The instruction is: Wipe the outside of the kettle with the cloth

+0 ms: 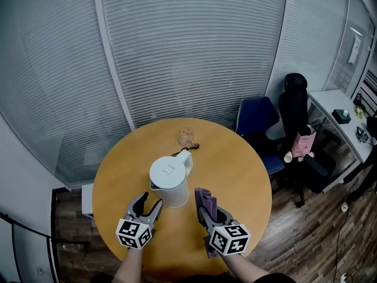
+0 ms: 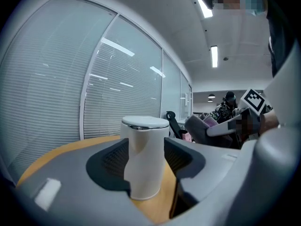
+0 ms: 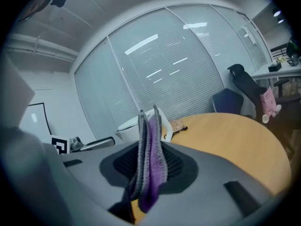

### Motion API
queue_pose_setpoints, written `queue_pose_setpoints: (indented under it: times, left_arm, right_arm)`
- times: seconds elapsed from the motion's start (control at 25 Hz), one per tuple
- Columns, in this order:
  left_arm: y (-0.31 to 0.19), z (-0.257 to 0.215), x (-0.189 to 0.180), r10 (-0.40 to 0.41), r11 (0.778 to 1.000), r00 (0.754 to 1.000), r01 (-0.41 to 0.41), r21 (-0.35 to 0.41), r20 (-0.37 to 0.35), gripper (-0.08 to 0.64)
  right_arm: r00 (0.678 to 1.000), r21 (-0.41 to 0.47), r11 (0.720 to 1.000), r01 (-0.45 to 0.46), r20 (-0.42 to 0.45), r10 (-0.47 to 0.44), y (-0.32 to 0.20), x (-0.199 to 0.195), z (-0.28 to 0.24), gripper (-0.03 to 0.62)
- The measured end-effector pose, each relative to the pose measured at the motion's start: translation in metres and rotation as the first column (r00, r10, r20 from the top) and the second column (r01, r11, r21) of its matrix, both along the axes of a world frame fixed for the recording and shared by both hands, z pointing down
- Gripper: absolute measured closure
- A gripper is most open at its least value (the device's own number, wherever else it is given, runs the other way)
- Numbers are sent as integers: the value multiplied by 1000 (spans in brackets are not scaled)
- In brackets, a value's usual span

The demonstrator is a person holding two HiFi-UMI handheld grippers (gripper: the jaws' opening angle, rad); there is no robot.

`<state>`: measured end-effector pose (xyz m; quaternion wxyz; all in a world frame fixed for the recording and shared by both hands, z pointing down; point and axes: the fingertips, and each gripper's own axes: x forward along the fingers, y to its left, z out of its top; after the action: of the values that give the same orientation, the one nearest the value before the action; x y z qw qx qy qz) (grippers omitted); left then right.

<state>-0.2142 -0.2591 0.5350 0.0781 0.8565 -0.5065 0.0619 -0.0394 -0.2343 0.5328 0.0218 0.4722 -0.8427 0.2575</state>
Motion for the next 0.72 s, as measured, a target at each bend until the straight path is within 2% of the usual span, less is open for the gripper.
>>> queue_pose_setpoints:
  times: [0.12,0.28,0.56,0.72]
  left_arm:
    - [-15,0,2,13,1000,1000,-13,-8,10,309]
    - [-29,-2,7,37,999,999,-36,-17,21,301]
    - [-29,-4,11,61,998,997,-62,-16,-46,302]
    - [-27,-6,13,103,994,990,-104,-13,-97,301]
  right_arm:
    - [1000,28,999,23,-12,-22,-22,-5,-5,489]
    - [999,64,997,45,-23,-44,-52,-10,-14,489]
    - [997,114,991,71,-12,-70,-91,-24,-27,489]
    - [993,137,984,116,-48,-110,-106,-33,-22,489]
